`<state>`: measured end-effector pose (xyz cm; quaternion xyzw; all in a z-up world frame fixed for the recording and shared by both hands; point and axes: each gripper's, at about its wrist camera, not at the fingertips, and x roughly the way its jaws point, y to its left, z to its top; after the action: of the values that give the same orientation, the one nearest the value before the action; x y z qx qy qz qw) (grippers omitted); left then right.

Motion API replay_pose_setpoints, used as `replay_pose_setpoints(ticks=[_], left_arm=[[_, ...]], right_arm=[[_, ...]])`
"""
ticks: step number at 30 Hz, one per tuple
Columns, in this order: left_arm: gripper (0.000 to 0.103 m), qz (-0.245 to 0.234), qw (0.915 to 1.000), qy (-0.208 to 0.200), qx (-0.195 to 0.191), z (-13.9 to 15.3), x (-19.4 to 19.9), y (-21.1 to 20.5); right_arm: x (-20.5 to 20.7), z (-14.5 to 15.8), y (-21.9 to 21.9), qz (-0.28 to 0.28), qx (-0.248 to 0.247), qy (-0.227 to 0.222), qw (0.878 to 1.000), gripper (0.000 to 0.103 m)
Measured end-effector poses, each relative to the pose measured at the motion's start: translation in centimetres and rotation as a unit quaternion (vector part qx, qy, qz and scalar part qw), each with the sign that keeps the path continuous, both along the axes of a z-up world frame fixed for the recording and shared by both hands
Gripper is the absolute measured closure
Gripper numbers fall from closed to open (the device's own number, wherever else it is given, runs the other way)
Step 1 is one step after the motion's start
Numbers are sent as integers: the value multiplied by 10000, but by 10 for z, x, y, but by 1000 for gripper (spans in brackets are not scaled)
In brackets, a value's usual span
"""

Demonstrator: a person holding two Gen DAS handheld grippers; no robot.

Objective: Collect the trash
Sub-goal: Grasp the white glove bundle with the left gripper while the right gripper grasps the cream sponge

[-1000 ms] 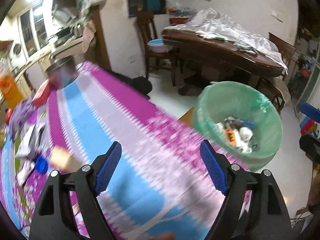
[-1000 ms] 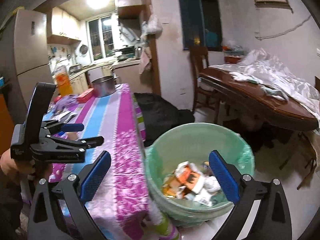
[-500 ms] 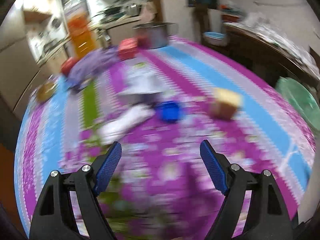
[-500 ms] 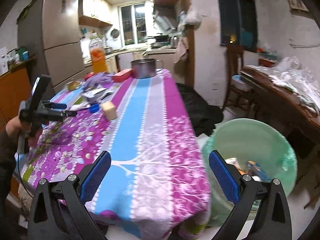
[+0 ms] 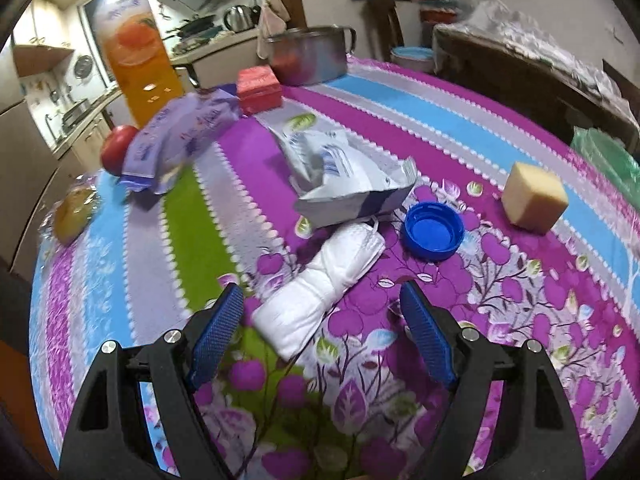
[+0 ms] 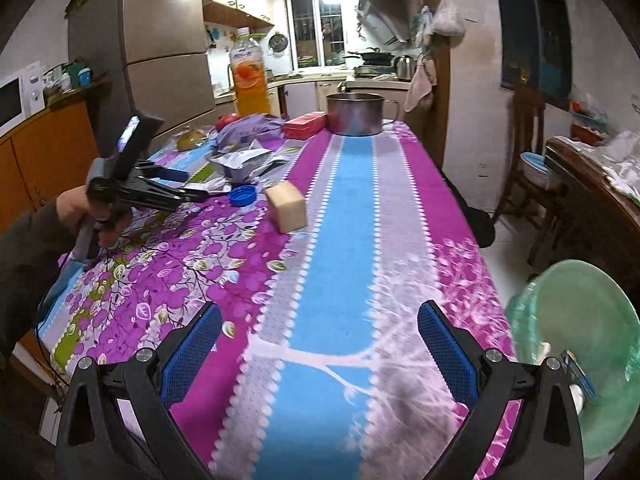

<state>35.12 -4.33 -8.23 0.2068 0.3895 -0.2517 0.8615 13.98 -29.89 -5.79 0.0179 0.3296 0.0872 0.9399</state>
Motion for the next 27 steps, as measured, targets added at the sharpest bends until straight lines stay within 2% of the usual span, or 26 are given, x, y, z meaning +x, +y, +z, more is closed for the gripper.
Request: replay_pose_setpoints(ticks=[3, 5, 9, 12, 16, 22, 24, 25, 27], left_arm=[[37, -13, 9999, 97, -79, -3, 6, 2], [49, -62, 9996, 193, -187, -3, 7, 4], [54, -134, 9993, 211, -269, -4, 6, 3], [55, -89, 9994, 148, -310, -5, 7, 1], [49, -174, 9989, 148, -417, -3, 10, -1], [49, -354, 9987, 188, -300, -6, 11, -9], [51, -344, 9986, 209, -329, -6, 11, -8], [59, -354, 9986, 205, -336, -6, 10, -9], [63, -360, 9987, 181, -301, -5, 6, -11]], right_arm=[[7, -3, 5, 69, 49, 34, 10000, 5], [11, -5, 7, 101, 87, 58, 9999, 5], [20, -10, 11, 171, 121, 131, 9997, 5], [28, -13, 16, 248, 108, 168, 9995, 5], [35, -14, 19, 286, 139, 178, 9993, 5], [39, -17, 17, 304, 216, 237, 9990, 5], [40, -18, 16, 328, 247, 257, 9988, 5], [40, -19, 15, 341, 251, 267, 9987, 5], [44, -19, 16, 398, 254, 288, 9985, 5]])
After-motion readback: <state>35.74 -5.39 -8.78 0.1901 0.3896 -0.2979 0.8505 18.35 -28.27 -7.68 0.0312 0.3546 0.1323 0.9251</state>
